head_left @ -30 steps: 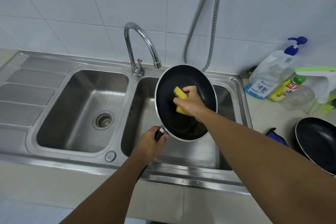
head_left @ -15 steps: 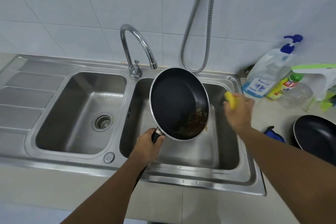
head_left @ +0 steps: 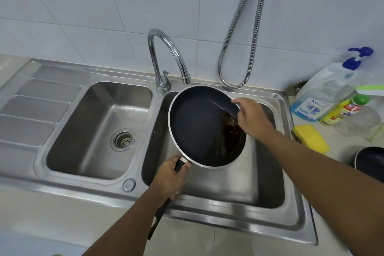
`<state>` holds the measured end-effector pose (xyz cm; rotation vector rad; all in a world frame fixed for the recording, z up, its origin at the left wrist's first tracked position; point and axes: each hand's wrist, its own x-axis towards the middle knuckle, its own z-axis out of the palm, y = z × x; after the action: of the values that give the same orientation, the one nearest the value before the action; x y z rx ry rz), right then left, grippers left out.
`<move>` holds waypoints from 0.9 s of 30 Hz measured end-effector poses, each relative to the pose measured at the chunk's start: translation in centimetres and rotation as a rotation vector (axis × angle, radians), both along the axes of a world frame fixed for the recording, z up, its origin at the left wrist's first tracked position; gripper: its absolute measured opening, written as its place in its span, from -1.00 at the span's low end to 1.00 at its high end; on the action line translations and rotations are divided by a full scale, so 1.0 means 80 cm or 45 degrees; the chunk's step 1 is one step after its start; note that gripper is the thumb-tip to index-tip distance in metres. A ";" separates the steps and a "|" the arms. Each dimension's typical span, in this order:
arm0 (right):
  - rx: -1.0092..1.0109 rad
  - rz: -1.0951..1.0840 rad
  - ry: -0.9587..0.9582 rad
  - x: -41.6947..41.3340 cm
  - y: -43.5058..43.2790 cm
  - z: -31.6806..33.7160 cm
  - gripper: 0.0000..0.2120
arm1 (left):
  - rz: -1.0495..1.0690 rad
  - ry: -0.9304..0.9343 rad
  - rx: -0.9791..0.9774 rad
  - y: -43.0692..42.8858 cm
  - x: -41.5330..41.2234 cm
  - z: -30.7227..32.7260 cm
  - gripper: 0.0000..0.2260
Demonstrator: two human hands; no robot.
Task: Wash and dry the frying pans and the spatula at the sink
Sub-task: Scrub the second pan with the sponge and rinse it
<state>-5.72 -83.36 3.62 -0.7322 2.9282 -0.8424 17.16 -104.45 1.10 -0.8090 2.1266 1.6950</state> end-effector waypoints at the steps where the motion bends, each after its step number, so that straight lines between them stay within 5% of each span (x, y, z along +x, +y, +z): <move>1: -0.034 0.113 -0.042 -0.007 -0.029 0.006 -0.57 | 0.001 -0.006 0.033 -0.002 0.003 0.002 -0.86; 8: -0.021 0.322 -0.450 -0.048 -0.204 0.072 -0.49 | 0.052 -0.031 0.210 -0.014 0.016 -0.003 -0.79; 14: -0.531 0.305 -1.052 -0.075 -0.265 0.073 -0.55 | 0.089 -0.087 0.333 -0.025 0.014 -0.008 -0.75; 27: -0.486 0.403 -1.145 -0.080 -0.271 0.054 -0.65 | 0.049 -0.112 0.332 -0.036 0.001 -0.009 -0.79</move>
<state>-12.08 -105.06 7.93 -0.5809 1.8383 -1.2752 17.21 -107.35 0.41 -0.8336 1.7952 1.8691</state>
